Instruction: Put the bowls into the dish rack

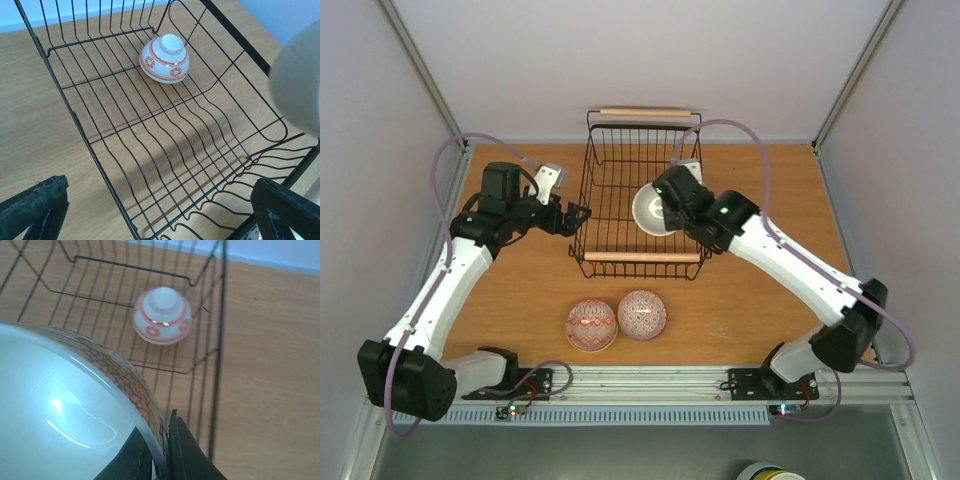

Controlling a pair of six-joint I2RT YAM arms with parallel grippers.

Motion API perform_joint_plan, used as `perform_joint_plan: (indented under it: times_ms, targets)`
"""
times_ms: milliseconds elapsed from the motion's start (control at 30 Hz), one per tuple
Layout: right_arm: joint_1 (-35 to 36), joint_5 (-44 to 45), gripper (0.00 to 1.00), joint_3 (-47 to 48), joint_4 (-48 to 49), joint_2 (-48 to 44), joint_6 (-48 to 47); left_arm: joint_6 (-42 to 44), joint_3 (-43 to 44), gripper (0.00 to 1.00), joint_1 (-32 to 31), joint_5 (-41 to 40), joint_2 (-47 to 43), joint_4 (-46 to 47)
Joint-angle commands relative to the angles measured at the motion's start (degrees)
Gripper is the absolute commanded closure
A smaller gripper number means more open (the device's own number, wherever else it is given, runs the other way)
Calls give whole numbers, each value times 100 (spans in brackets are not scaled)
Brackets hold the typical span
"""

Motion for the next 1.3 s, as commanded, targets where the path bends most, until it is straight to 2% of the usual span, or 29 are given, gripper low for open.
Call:
perform_joint_plan:
  times_ms: [0, 433, 633, 733, 767, 833, 967, 1167, 1267]
  targets:
    - [252, 99, 99, 682, 523, 483, -440, 117, 167, 1, -30, 125, -98, 53]
    - [984, 61, 99, 1940, 490, 1824, -795, 130, 123, 1, -71, 222, -129, 93]
    - [1267, 114, 98, 2289, 551, 2057, -924, 137, 137, 1, -97, 274, -47, 61]
    - [1370, 202, 97, 2290, 726, 2026, -1053, 139, 173, 6, -121, 321, 14, 23]
    - [1397, 186, 97, 2283, 779, 2016, -1094, 148, 187, 8, -128, 337, 29, -5]
    - [1441, 168, 97, 2300, 857, 1999, -1161, 171, 210, 21, -142, 377, 70, -41]
    - [1481, 220, 97, 2271, 1008, 1944, -1225, 208, 243, 58, -180, 458, 113, -96]
    - [1536, 218, 97, 2068, 1291, 1791, -1382, 248, 262, 98, -188, 539, 149, -136]
    - [1536, 242, 93, 1931, 1342, 1715, -1439, 285, 256, 100, -197, 538, 141, -146]
